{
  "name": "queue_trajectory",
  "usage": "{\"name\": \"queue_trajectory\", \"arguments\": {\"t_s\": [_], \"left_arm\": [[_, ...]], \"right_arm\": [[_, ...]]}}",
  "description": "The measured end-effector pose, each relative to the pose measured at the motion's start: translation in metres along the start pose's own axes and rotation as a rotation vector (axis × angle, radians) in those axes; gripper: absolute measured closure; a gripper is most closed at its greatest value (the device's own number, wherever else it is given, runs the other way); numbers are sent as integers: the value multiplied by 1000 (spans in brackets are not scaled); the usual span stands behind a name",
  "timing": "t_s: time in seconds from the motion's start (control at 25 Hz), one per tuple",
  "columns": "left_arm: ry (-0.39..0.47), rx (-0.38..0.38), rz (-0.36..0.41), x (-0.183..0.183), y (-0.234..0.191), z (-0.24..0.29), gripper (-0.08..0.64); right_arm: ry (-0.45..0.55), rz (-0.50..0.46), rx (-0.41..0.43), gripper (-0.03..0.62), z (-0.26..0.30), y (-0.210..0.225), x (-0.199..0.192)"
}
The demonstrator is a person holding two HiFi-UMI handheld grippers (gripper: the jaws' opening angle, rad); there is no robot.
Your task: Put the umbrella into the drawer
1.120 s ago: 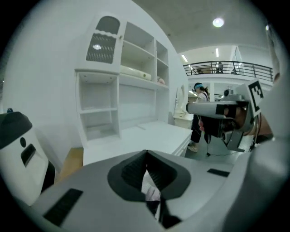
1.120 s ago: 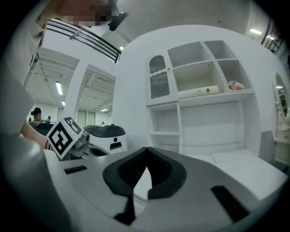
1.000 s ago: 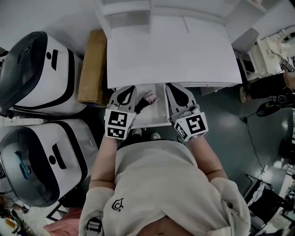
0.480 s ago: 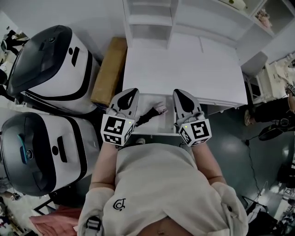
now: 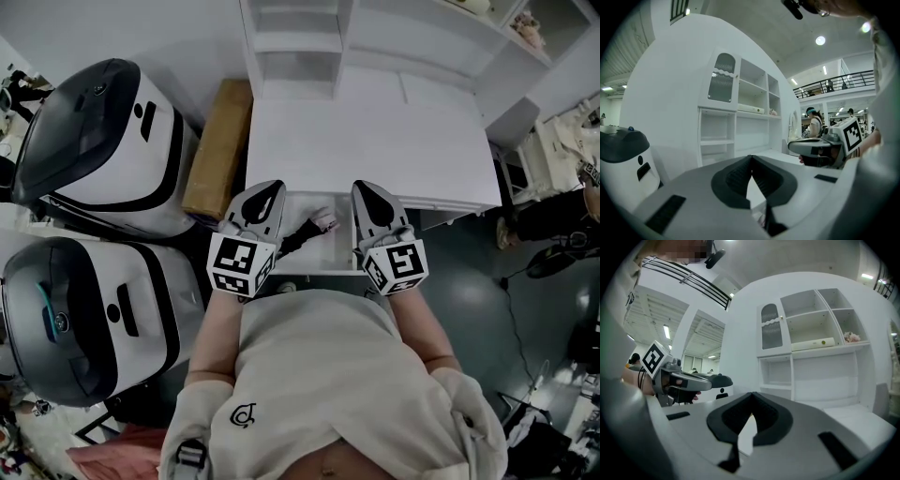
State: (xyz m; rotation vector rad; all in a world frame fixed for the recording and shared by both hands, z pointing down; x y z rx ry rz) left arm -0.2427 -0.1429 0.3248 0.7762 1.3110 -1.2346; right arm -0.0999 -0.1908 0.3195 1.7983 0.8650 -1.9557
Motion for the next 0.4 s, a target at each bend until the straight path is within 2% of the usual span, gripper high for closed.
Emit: {"name": "queue_trajectory", "arguments": {"t_s": [0.2,0.4], "left_arm": [[0,-13,7,3,3,5,549],[5,-22,-21,5,6,6,549]], "right_arm": [[6,-14,2,588,-1,3,2],[4,-24,12,588,-2,3,4]]}}
Point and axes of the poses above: the fingertips, and each gripper's own axes: z forward along the fingers, y to its right, x out of its top, the point moved 1 cm from there along -z, backward along the fingers, and after that the axes turned 11 degrees about -z, right-handed, at the moved point
